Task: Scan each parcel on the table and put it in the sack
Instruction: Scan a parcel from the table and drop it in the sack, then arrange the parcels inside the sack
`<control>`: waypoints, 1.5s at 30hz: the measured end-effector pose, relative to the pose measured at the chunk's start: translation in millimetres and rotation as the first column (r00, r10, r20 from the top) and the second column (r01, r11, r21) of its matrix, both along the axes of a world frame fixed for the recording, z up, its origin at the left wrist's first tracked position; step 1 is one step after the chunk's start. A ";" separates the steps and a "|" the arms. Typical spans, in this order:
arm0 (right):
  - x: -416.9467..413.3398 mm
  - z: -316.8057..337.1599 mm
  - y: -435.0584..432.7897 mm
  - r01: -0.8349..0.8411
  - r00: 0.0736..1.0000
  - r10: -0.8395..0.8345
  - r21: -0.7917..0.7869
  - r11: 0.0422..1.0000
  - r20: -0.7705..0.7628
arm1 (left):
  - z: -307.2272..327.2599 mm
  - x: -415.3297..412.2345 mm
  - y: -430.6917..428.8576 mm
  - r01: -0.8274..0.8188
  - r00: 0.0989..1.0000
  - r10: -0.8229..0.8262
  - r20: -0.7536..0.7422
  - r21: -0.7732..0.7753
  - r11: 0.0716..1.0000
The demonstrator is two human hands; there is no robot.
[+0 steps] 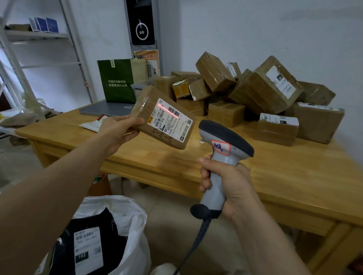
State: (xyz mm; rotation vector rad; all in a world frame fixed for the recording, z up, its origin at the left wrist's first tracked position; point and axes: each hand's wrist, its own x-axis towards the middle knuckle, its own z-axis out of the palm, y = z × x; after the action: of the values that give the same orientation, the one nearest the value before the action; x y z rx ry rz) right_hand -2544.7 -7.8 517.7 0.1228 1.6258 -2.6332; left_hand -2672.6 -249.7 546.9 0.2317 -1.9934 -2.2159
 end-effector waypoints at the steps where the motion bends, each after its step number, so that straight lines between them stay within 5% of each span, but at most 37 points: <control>1: -0.1 0.1 -1.2 0.000 1.000 0.000 0.009 1.000 -0.001 | -0.5 -0.2 -2.0 -0.004 1.000 0.004 0.000 0.002 1.000; 24: -4.3 -7.9 -24.7 -0.095 0.995 0.098 0.118 0.988 -0.017 | -6.8 26.3 -45.1 -0.129 0.991 0.129 0.025 -0.013 0.992; 32: -29.1 -87.0 -88.9 -0.368 0.921 0.288 0.348 0.862 0.261 | -45.0 91.0 -135.4 -0.440 0.876 0.476 0.077 -0.274 0.855; 45: -61.9 -205.4 -160.3 -0.540 0.784 0.248 0.429 0.724 0.569 | -201.2 144.0 -179.0 -0.166 0.818 0.427 0.385 -0.553 0.817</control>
State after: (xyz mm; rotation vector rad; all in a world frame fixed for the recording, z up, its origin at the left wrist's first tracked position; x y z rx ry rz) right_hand -2606.5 -168.1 312.2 0.3521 1.9105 -1.5477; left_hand -2528.6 -428.7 345.7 1.0641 -2.4727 -1.4606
